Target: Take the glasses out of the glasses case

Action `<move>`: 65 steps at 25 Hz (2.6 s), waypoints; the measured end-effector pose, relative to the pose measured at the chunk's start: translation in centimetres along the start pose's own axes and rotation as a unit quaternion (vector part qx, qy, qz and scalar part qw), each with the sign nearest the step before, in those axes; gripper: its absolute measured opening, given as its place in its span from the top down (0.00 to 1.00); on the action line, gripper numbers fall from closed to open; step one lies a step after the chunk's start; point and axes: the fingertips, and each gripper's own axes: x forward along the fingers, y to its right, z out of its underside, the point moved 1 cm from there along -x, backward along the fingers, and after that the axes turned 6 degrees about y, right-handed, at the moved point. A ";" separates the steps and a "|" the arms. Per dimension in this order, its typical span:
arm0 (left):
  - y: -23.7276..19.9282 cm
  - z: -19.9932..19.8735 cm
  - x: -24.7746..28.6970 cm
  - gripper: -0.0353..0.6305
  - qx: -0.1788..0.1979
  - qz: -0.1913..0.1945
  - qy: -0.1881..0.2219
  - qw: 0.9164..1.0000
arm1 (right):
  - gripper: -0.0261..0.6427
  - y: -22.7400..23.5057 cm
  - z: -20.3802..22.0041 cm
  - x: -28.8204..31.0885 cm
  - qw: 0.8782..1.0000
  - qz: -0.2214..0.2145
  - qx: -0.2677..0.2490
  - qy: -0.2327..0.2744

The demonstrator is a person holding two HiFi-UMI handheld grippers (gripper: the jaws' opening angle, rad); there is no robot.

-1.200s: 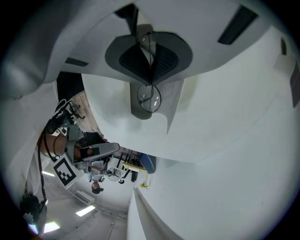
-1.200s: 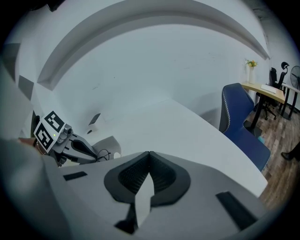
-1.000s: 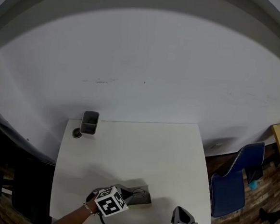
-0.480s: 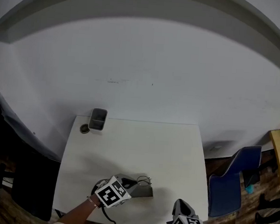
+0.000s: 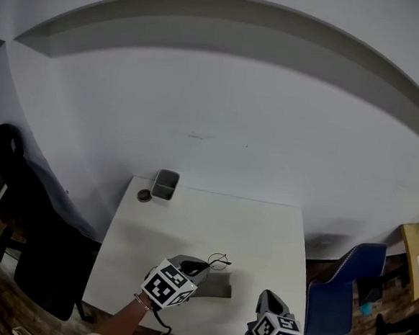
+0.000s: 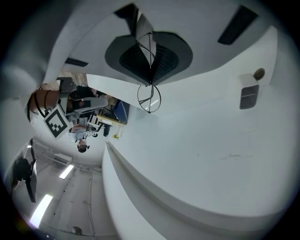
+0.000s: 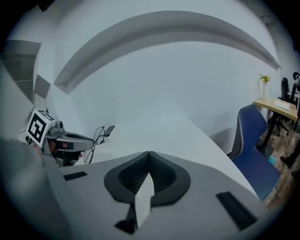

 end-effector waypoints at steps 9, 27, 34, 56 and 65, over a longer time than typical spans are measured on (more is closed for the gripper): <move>-1.1 -4.1 -3.0 0.91 -0.040 -0.071 0.096 0.992 | 0.91 -3.5 -4.3 2.7 0.998 -0.052 -0.035 0.029; -4.1 -7.5 -9.3 0.91 -0.090 -0.251 0.265 0.927 | 0.91 -9.5 -8.4 5.3 0.987 -0.122 -0.083 0.058; -4.2 -6.9 -10.2 0.91 -0.091 -0.292 0.274 0.912 | 0.91 -10.4 -8.7 5.2 0.988 -0.112 -0.087 0.061; -4.2 -6.1 -9.6 0.91 -0.094 -0.281 0.259 0.919 | 0.91 -10.1 -8.2 4.1 0.989 -0.078 -0.112 0.060; -4.3 -5.4 -10.0 0.91 -0.105 -0.287 0.258 0.917 | 0.91 -10.1 -7.7 3.7 0.989 -0.074 -0.118 0.055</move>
